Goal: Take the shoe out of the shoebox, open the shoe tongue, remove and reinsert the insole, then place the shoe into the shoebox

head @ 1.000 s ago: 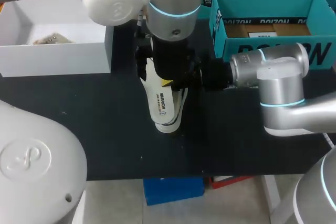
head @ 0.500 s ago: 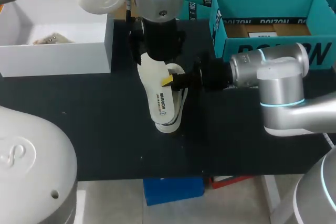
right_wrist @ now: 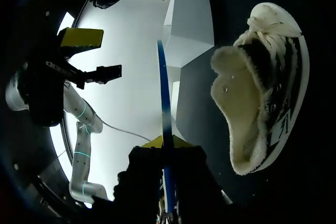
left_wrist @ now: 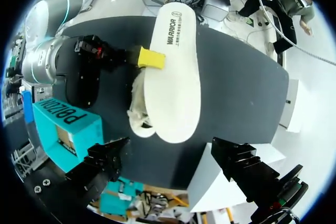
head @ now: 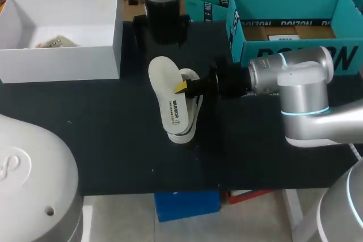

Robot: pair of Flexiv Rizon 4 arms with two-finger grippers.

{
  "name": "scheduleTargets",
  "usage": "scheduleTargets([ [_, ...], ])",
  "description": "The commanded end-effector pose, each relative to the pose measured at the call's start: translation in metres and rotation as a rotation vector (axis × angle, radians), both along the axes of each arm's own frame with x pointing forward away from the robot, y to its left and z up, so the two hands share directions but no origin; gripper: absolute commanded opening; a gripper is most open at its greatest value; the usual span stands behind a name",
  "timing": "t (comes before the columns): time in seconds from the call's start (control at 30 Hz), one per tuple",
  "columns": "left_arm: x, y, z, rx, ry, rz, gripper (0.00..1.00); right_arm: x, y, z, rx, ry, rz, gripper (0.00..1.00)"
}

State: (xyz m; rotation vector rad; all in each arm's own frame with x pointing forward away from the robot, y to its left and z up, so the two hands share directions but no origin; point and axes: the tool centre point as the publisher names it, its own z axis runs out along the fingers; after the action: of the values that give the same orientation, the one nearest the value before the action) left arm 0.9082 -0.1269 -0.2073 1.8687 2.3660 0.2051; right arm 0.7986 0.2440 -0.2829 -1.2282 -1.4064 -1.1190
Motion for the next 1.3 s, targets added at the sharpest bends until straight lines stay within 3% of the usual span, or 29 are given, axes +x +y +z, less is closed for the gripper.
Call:
scheduleTargets([
  [0.03,0.017,0.003,-0.008,-0.013,0.032,0.002,1.0,0.0,0.002,-0.001,0.0,0.0,-0.003,0.0],
  [0.33,0.042,0.014,-0.021,-0.045,0.05,0.008,1.0,0.0,0.002,-0.001,0.0,0.0,-0.003,0.0],
  [0.6,0.045,0.016,-0.024,-0.06,0.048,0.003,1.0,0.0,0.002,-0.001,0.0,0.0,-0.003,0.0],
  [0.9,0.028,0.02,-0.018,-0.059,0.038,0.003,1.0,0.0,0.002,-0.001,0.0,0.0,-0.003,0.0],
  [1.3,-0.017,0.015,0.0,-0.067,-0.01,-0.009,1.0,0.0,0.002,-0.001,0.0,0.0,-0.003,0.0],
])
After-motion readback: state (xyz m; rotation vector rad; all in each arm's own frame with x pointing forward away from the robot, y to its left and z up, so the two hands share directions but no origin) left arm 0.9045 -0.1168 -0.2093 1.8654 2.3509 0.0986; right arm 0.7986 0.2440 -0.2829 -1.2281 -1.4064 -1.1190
